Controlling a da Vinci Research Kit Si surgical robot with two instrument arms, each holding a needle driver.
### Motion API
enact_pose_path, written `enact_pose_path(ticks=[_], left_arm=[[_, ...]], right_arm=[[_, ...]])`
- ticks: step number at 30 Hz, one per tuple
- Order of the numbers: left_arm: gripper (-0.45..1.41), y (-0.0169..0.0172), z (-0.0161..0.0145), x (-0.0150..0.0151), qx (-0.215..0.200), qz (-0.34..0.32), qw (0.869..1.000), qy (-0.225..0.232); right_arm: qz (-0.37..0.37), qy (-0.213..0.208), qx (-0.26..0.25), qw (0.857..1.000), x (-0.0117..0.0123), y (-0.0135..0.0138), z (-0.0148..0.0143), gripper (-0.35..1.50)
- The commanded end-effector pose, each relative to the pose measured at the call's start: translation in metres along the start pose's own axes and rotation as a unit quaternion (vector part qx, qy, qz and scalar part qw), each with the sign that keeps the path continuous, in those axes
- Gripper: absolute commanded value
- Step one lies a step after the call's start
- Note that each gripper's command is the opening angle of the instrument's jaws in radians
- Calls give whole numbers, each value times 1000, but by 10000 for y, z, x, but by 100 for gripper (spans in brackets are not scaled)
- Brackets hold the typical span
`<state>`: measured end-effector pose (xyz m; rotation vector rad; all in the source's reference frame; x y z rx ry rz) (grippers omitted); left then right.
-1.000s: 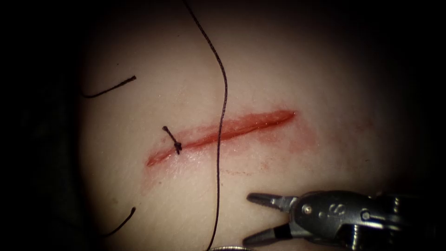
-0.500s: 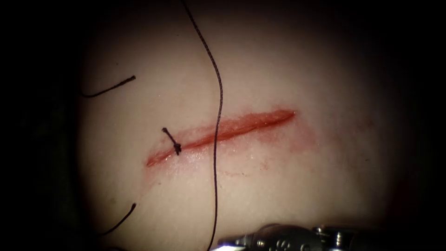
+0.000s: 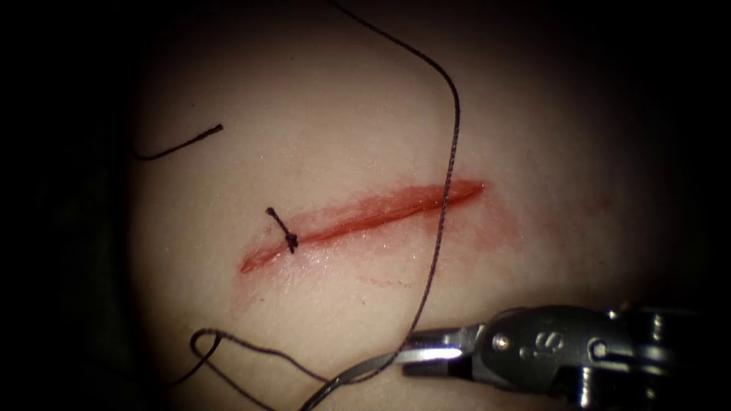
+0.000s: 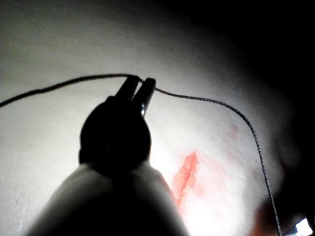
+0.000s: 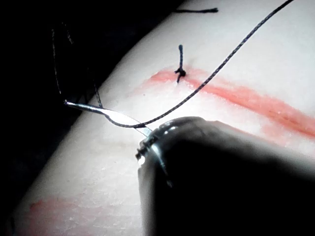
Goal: Wound Closure
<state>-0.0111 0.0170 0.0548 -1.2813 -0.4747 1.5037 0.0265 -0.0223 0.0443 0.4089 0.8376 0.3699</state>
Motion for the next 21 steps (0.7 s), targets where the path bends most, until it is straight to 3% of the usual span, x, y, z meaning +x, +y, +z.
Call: enact_pose_path(ticks=[1, 3, 5, 6, 8, 12, 16, 21], left_arm=[[72, -2, 5, -4, -14, 1, 1000, -8], [109, 0, -3, -14, -38, 5, 998, -41], [123, 3, -14, -25, -42, 11, 995, -90], [124, 5, -26, -31, -33, 18, 989, -140], [124, 7, -37, -37, -14, 25, 980, -195], [124, 15, -59, -47, 16, 50, 962, -267], [124, 30, -70, -54, 13, 53, 960, -274], [124, 63, -70, -70, 0, 23, 960, -280]], right_arm=[[10, 13, -14, 1000, -1, 15, 6, -35], [31, 27, -41, 998, -12, 42, 2, -35], [48, 34, -74, 996, -24, 70, -5, -35], [60, 36, -99, 993, -31, 92, -10, -35], [70, 40, -122, 989, -38, 109, -13, -35], [100, 61, -160, 980, -55, 149, -21, -35], [149, 92, -187, 967, -60, 163, -21, -35], [261, 163, -197, 931, -56, 162, -11, -35]])
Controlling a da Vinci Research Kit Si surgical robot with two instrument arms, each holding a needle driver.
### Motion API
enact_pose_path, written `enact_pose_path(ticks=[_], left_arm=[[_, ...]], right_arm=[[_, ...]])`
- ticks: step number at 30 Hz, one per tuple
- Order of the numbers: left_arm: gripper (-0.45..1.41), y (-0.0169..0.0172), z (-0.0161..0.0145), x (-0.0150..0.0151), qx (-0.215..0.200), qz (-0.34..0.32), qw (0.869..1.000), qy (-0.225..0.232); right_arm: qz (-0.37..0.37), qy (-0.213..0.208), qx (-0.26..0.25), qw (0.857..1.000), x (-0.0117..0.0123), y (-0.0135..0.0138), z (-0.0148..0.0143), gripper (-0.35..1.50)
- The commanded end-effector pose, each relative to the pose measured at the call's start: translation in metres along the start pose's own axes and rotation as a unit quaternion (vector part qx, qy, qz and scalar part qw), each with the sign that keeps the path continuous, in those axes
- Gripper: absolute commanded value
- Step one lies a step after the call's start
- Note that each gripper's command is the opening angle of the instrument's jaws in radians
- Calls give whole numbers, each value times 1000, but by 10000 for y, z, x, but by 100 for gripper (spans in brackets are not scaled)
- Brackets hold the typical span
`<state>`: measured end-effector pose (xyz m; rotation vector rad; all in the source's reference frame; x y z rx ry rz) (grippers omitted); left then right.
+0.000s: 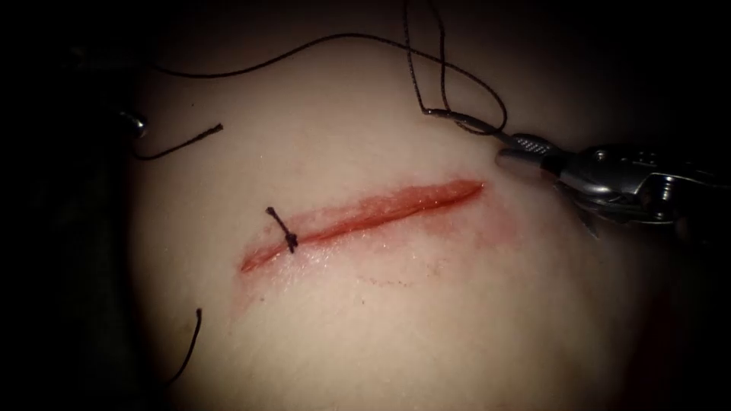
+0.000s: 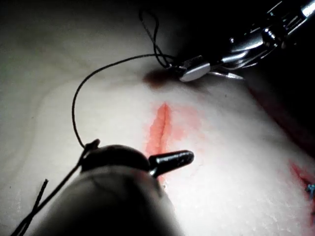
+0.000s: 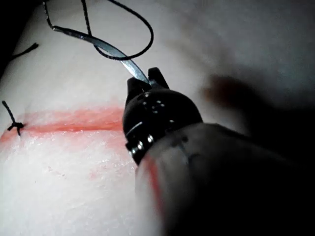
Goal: Wound Closure
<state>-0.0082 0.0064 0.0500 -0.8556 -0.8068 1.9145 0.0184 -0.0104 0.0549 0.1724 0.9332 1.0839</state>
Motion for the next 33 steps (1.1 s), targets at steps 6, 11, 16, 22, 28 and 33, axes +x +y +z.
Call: enact_pose_path(ticks=[6, 11, 16, 22, 28, 33], left_arm=[[124, 25, 33, -35, 14, -10, 998, -67], [124, 34, 76, -37, -14, -63, 996, -63], [124, 40, 100, -21, -110, -118, 986, 29], [124, 28, 114, 8, -141, -111, 973, 146], [124, 26, 121, -2, -154, -135, 970, 131], [123, 29, 136, -12, -179, -142, 969, 98]], right_arm=[[181, 23, 17, 983, -2, -37, 15, -35], [256, 34, 73, 963, -3, -75, 21, -35], [318, 70, 141, 935, -2, -103, 28, -35], [331, 67, 164, 927, -3, -129, 29, -35], [335, 80, 175, 922, 0, -133, 34, -35], [335, 139, 225, 904, 3, -136, 45, -35]])
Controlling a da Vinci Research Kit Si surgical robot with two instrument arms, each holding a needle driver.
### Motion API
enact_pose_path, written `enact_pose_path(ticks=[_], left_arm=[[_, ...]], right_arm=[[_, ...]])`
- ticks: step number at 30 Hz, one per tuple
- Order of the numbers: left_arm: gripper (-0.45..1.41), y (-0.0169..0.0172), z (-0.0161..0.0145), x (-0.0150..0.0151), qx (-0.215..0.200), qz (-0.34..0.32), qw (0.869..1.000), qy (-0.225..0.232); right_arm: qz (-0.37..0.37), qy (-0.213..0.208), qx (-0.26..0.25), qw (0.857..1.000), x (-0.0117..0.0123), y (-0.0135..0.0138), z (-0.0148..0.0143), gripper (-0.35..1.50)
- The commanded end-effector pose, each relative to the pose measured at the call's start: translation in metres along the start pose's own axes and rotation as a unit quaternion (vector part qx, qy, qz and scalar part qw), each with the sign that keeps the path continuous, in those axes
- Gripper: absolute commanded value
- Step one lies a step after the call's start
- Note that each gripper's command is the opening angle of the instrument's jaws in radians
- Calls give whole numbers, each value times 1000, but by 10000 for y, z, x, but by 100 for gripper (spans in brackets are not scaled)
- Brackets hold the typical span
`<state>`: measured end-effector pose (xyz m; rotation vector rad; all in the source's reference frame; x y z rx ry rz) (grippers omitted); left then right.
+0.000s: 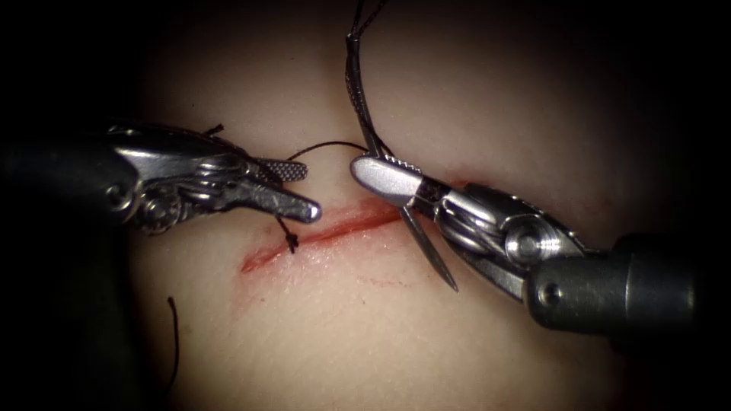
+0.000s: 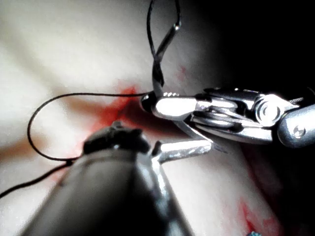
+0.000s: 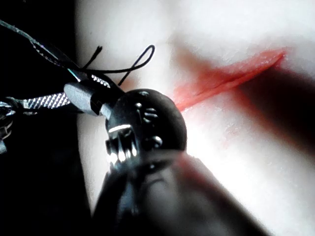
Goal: Wound Closure
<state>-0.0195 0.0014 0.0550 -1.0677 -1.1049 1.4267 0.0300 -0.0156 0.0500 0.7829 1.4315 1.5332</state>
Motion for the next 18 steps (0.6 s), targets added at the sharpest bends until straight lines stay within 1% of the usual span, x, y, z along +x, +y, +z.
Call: enact_pose_path(ticks=[1, 3, 5, 6, 7, 8, 9, 10, 12, 13, 14, 16, 17, 18], left_arm=[[123, -6, 5, 2, -1, -3, 1000, -6], [123, -8, 1, 4, 2, 29, 1000, -6], [113, -11, -6, 3, 30, 53, 998, -14], [111, -11, -10, 1, 55, 59, 996, -22], [109, -10, -14, -3, 97, 59, 993, -44], [108, -9, -16, -6, 129, 62, 988, -65], [106, -3, -22, -10, 176, 3, 977, -119], [99, 4, -23, -5, 180, -21, 974, -133], [99, 10, -24, 9, 146, -17, 987, -67], [96, 11, -24, 15, 124, 1, 992, -37], [86, 13, -26, 22, 93, 22, 995, 3], [76, 13, -27, 29, 63, 64, 995, 46], [76, 12, -28, 32, 55, 85, 993, 58], [74, 11, -27, 34, 56, 92, 992, 71]], right_arm=[[0, 0, 2, 1000, -3, 0, 8, -35], [0, -1, 2, 1000, -2, 0, 7, -35], [0, -1, 2, 1000, -2, -1, 7, -35], [0, -1, 2, 1000, -2, -1, 7, -35], [3, -1, 2, 1000, -2, -1, 7, -35], [-3, -3, 3, 1000, -3, 0, 7, -35], [-3, -5, 6, 1000, -3, 0, 6, -35], [-4, -8, 8, 1000, -4, 0, 5, -35], [-5, -15, 11, 1000, -7, 0, 4, -35], [-5, -21, 9, 1000, -10, 1, 2, -35], [-6, -24, 8, 1000, -12, 1, 1, -35], [-8, -33, 0, 999, -17, 0, -1, -35], [-8, -37, -3, 999, -19, -1, -1, -35], [-9, -40, -3, 999, -22, -2, -2, -35]])
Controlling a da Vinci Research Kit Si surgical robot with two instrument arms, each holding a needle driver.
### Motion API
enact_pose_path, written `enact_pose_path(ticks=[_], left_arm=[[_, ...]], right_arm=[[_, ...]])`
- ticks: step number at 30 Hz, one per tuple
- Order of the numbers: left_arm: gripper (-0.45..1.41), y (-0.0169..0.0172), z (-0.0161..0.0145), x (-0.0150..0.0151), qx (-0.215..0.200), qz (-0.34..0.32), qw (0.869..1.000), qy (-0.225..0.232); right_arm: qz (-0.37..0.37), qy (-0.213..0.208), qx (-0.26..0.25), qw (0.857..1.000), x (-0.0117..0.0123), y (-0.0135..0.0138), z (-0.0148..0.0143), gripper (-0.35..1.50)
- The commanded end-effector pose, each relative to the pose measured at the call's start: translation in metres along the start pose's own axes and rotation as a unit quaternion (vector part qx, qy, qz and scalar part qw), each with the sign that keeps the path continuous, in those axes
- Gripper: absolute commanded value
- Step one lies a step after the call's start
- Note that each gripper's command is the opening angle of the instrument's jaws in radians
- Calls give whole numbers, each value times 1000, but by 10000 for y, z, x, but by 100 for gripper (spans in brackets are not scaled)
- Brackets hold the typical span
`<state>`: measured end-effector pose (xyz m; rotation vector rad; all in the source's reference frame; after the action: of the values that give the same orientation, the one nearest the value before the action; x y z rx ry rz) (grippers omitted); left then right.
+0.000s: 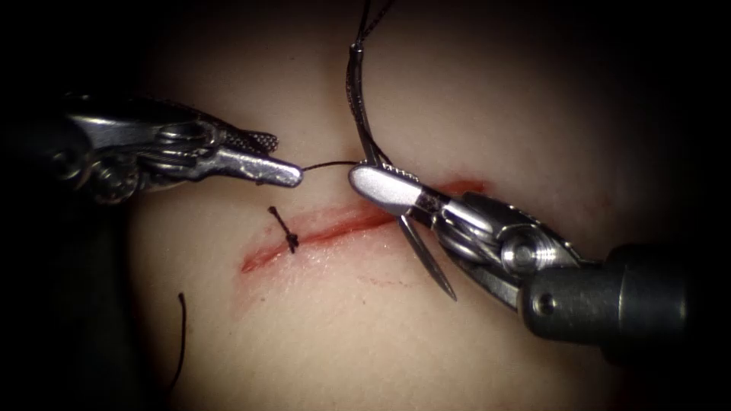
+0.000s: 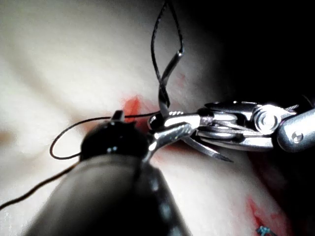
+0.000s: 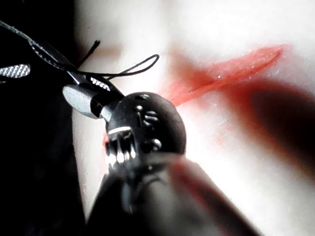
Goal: Wound Closure
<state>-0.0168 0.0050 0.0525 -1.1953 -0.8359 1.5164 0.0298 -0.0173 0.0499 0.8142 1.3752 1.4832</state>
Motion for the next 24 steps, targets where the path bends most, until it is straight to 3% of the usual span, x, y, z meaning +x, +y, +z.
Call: enact_pose_path(ticks=[1, 3, 4, 6, 7, 11, 19, 20, 22, 24], left_arm=[[71, -7, 9, -3, 16, -2, 1000, 9], [64, -9, 10, -6, 29, -2, 999, 16], [36, -11, 10, -9, 29, -3, 999, 15], [14, -12, 11, -10, 16, -4, 1000, 3], [12, -13, 13, -9, 9, 5, 1000, -5], [20, -14, 20, -8, -25, 33, 998, -38], [44, -12, 28, -10, -48, 40, 996, -60], [57, -12, 27, -13, -51, 42, 996, -63], [72, -12, 26, -19, -52, 16, 996, -69], [72, -14, 24, -27, -51, -29, 995, -75]], right_arm=[[-2, -10, 4, 1000, -11, -3, 8, -35], [-2, -15, 7, 1000, -14, -7, 8, -35], [-2, -18, 9, 1000, -16, -9, 8, -35], [-2, -20, 10, 1000, -18, -12, 8, -35], [-2, -21, 10, 1000, -19, -13, 8, -35], [-2, -20, 10, 1000, -20, -14, 10, -35], [-3, -21, 11, 1000, -16, -14, 11, -35], [-2, -18, 9, 1000, -13, -14, 12, -35], [2, -5, 5, 1000, -3, -15, 13, -35], [-5, 16, 11, 1000, 7, -15, 14, -35]])
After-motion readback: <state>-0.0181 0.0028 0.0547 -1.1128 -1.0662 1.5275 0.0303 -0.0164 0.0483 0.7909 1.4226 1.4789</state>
